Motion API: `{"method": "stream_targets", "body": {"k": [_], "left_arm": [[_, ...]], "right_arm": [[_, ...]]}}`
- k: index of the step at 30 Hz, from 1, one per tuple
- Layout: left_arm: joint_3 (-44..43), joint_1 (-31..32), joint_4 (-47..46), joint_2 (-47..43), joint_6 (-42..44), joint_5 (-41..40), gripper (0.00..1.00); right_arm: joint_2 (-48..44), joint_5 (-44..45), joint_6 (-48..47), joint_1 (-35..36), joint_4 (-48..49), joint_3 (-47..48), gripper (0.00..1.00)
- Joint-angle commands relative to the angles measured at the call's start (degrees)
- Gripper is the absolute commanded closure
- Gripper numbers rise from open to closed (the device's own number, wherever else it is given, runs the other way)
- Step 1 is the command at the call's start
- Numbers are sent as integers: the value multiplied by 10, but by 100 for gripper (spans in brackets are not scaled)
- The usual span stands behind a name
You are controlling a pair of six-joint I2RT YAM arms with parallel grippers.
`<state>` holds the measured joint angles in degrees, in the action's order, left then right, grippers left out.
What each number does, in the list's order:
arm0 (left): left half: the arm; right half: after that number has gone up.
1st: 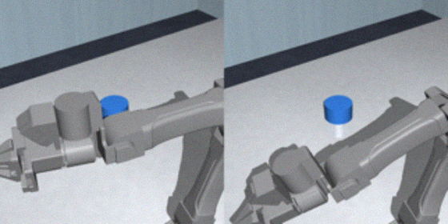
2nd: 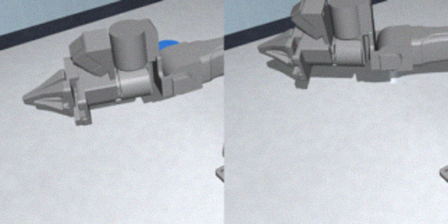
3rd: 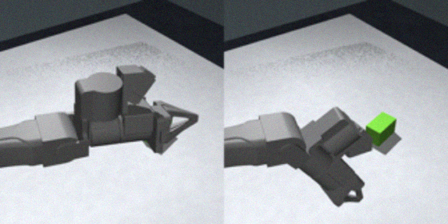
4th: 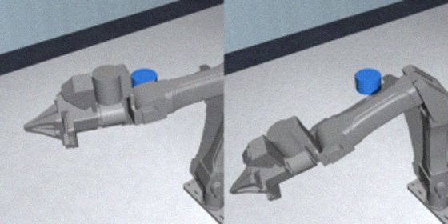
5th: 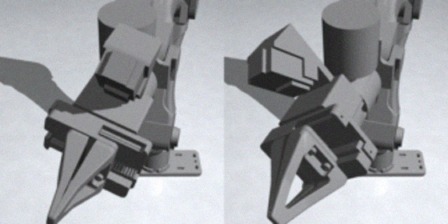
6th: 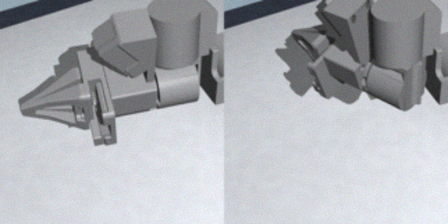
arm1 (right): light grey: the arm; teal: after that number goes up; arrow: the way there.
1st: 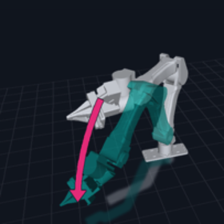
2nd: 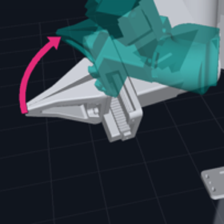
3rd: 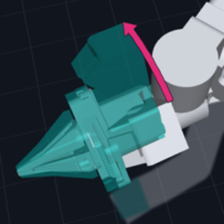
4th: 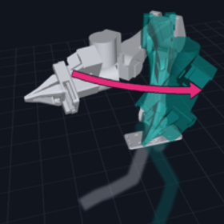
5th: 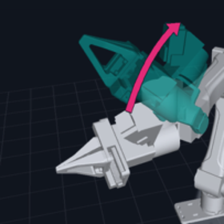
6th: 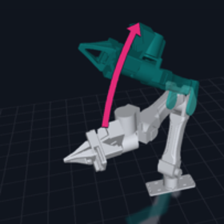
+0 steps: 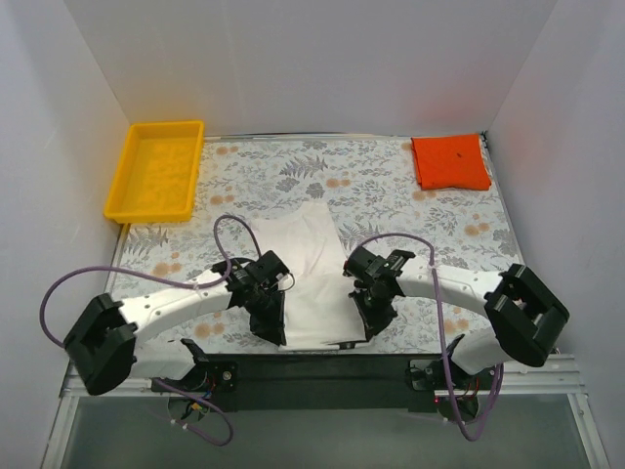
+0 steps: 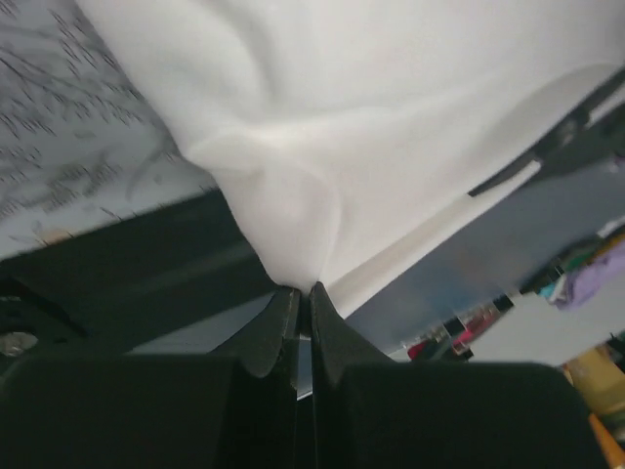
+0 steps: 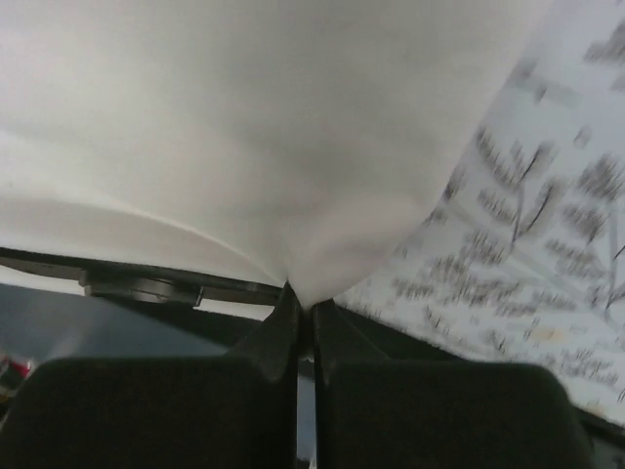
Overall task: Fold and stack the t-shirts
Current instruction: Fold the tshirt
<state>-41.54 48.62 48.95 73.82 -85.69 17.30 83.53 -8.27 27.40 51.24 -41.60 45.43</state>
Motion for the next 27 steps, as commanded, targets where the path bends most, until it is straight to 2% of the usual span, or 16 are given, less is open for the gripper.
{"method": "stream_targets", "body": {"k": [1,4,9,12,15,27], "left_arm": [[-7,21,170,-102,-29,83,100],[-15,20,181,-121,-40,79,100],[-65,-10,165,-58,-15,25,100],[-100,-102,150,-32,26,-9,100],[-115,-164,120,-20,49,-24,100],[-168,-222,43,15,40,-72,100]], "right_arm": [[-65,-26,-37,2,-222,17,99],[-70,2,-57,-1,-272,61,99],[-17,80,-102,-47,-298,227,99],[42,117,-135,-82,-297,326,99],[93,128,-169,-99,-292,415,99],[232,138,-241,-117,-273,628,99]]}}
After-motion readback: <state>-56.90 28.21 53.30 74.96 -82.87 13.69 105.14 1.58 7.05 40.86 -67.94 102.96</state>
